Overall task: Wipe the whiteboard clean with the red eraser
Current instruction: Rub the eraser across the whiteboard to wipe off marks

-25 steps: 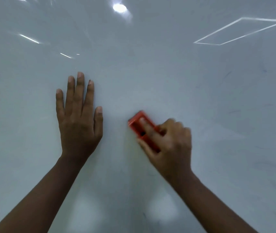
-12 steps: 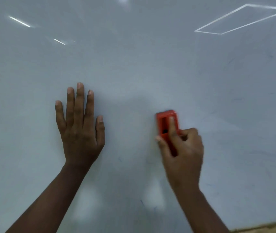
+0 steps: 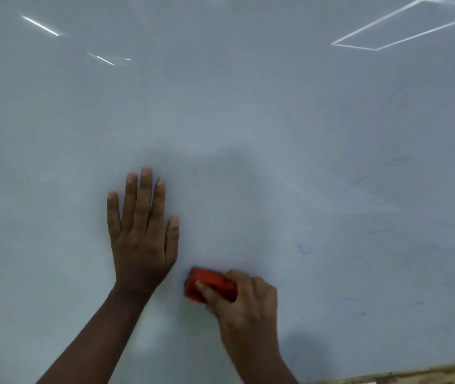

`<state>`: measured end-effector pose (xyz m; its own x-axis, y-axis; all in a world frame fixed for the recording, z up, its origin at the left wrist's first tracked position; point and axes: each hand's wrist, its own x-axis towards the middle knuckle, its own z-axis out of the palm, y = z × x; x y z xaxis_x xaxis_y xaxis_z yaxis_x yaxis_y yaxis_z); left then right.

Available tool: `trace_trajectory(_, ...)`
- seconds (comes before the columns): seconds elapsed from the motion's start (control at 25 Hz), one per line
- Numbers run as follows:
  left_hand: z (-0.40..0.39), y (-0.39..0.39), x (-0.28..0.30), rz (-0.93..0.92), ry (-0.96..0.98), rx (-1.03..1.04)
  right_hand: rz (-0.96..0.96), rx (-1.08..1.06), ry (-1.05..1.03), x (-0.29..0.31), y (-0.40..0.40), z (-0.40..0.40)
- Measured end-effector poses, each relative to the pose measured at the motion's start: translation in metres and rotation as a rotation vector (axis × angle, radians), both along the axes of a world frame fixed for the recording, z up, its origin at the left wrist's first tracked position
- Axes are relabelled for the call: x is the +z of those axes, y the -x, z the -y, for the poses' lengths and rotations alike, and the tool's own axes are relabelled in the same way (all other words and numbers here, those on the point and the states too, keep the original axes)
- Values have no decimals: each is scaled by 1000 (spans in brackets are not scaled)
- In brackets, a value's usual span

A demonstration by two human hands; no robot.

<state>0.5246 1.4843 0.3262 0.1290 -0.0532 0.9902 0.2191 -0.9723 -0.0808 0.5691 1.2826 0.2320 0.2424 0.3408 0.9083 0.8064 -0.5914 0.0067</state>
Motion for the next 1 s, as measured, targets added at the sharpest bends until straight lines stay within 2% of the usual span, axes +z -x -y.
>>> trace_trajectory(0.16,-7,2,-28,-20,-35,21,-153,-41,-304,45,-38,68)
trace_trajectory(0.28,-6,0,-32,5,-24,22,-359,-100,-580,36,-51,111)
trace_trajectory(0.56,1,-1,-50,21,46,14,-465,-72,-751,14,-49,99)
trace_trajectory(0.64,3,-2,-55,22,57,9,-416,-56,-671,6,-38,78)
trace_trajectory(0.76,3,-3,-60,24,54,5,-286,-53,-421,-24,-19,47)
trace_trajectory(1.0,1,-3,-66,30,52,0,-97,15,57,-120,19,-5)
